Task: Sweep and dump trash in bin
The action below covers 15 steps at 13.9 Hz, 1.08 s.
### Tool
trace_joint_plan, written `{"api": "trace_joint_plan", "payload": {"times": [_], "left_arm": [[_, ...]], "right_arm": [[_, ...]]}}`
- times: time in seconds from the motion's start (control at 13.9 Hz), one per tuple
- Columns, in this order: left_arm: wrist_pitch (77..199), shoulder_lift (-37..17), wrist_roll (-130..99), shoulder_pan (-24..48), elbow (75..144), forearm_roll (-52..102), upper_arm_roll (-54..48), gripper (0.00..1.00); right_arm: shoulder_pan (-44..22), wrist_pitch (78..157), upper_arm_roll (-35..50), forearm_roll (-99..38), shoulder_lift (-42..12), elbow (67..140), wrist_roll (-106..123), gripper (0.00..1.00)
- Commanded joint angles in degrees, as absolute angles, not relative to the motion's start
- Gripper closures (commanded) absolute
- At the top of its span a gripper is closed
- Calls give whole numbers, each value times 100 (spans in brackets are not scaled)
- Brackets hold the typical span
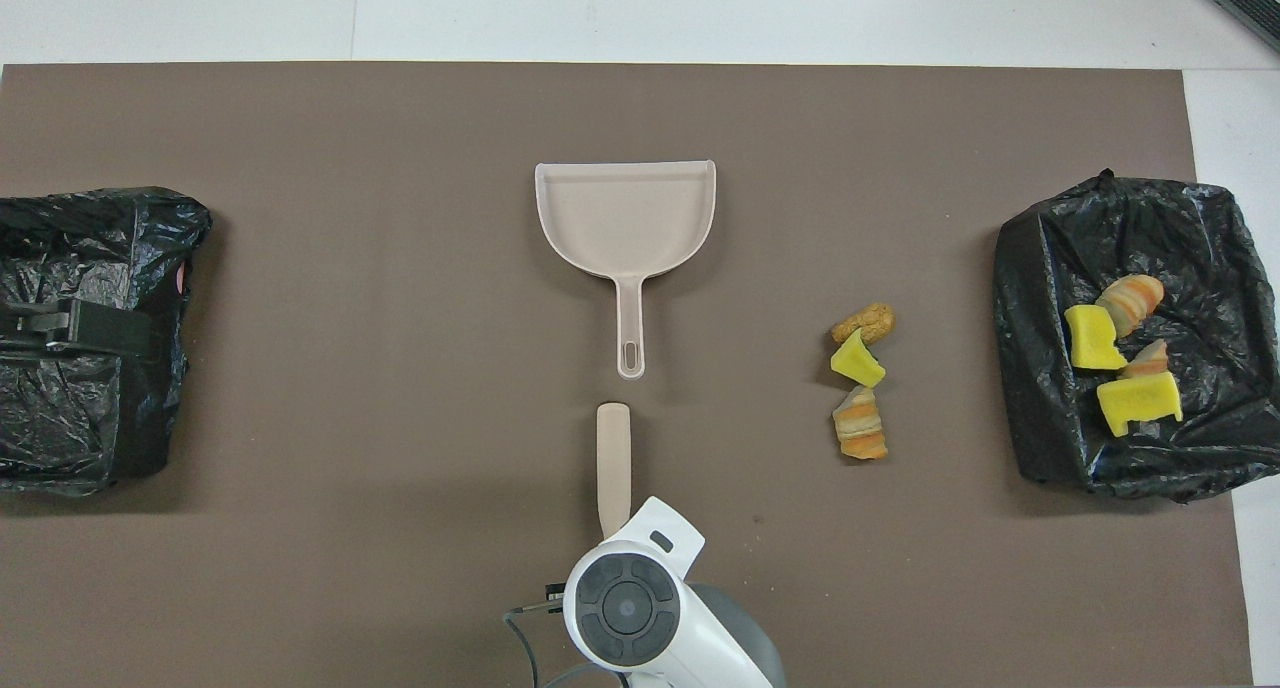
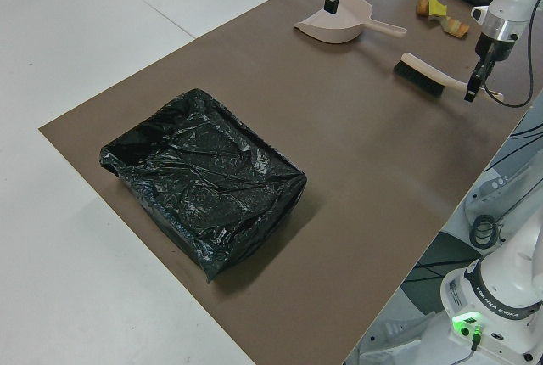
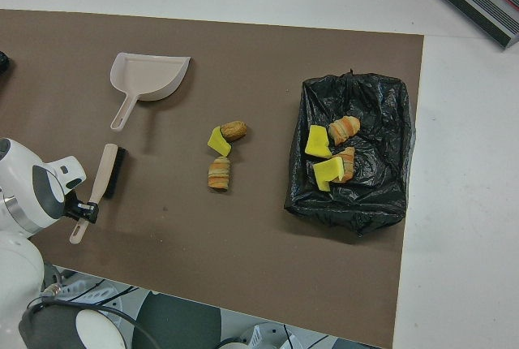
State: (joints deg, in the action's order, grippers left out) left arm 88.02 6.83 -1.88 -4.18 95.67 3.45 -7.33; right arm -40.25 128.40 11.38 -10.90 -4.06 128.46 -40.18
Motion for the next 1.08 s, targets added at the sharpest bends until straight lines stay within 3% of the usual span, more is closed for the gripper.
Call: {"api": "trace_joint_plan", "payload": {"times": [0.0,0.07,0.14,0.29,0.43,0.72,1.01], "left_arm": [[8815,738,-185,-448,9624,387,-756,0],[8824,738,-193,-440,9615,387,-756,0],[8816,738,-193,-439,9615,387,-756,0],[8772,747,-202,-448,9624,387,-756,0],[8859,729,-220,-405,9615,387,-756,0],[9463,695,-167,-334,9642,387,-826,0],[9886,353,-220,332,9624,369,-826,0]], "right_arm": [[-4034,12587,1116,-1187,-440,12744,-4043,59],[-4025,12516,1116,-1187,-413,12744,-4043,59],[-4025,12472,1116,-1187,-396,12744,-4043,67],[-4025,12454,1116,-1195,-396,12735,-4104,99],[-3938,12245,1108,-1204,-230,12709,-4175,100],[-3420,10788,1055,-1161,473,12481,-4104,100],[-2954,9749,1046,-549,668,12279,-4262,100]]}}
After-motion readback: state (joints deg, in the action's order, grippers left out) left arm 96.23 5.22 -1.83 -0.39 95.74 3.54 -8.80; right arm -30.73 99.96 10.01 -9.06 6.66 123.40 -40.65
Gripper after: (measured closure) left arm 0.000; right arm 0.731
